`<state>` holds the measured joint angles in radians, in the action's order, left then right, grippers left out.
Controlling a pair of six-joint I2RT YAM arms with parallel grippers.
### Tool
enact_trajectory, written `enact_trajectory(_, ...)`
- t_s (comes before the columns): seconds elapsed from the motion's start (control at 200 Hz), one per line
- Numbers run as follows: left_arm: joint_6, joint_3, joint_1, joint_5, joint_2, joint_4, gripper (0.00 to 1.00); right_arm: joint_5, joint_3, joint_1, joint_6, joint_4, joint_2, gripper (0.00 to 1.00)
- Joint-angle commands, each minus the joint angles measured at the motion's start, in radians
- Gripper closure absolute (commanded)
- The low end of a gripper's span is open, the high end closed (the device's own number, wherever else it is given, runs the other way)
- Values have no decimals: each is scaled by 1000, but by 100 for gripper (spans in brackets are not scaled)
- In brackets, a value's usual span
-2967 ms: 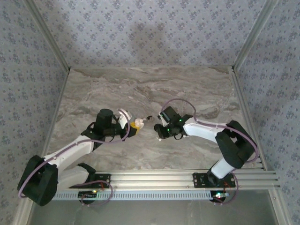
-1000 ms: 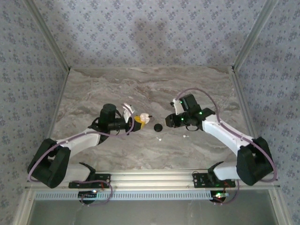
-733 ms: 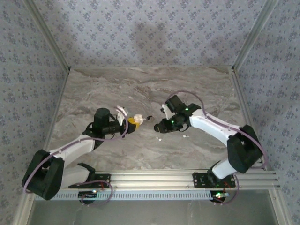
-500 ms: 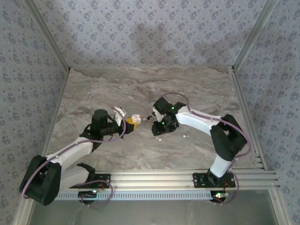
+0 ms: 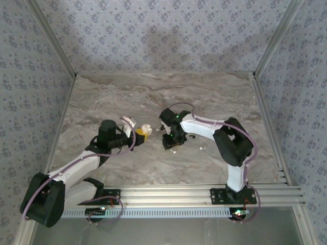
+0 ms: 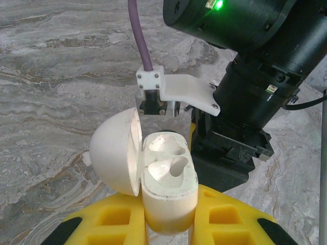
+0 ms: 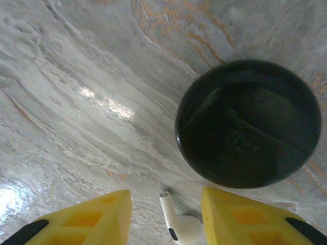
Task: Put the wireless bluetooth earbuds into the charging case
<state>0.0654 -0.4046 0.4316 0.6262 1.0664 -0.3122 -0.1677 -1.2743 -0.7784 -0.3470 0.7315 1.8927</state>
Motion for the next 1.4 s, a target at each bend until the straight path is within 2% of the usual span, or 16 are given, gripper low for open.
enact_trajectory(0.0, -2, 4, -8, -6, -23, 2, 93, 19, -23, -15, 19, 45, 23, 57)
enact_trajectory(0.45, -4, 9, -9, -8, -28, 7, 93, -69, 11, -46, 81, 34, 27, 60)
enact_trajectory(0.65, -7, 9, -9, -9, -29, 12, 93, -95, 36, -56, 108, 62, 7, 65)
enact_trajectory(0.959, -11, 8, -9, -10, -26, 13, 93, -86, 53, -65, 122, 126, -74, 64)
enact_trajectory(1.094, -10, 8, -8, -10, -28, 18, 93, -53, 43, -57, 28, 166, -156, 59)
enact_trajectory(1.239, -11, 6, -8, -11, -25, 14, 93, -35, 73, -42, -170, 184, -238, 54)
enact_trajectory(1.399, -13, 4, -8, -6, -20, 9, 93, -39, 204, -20, -345, 133, -289, 48)
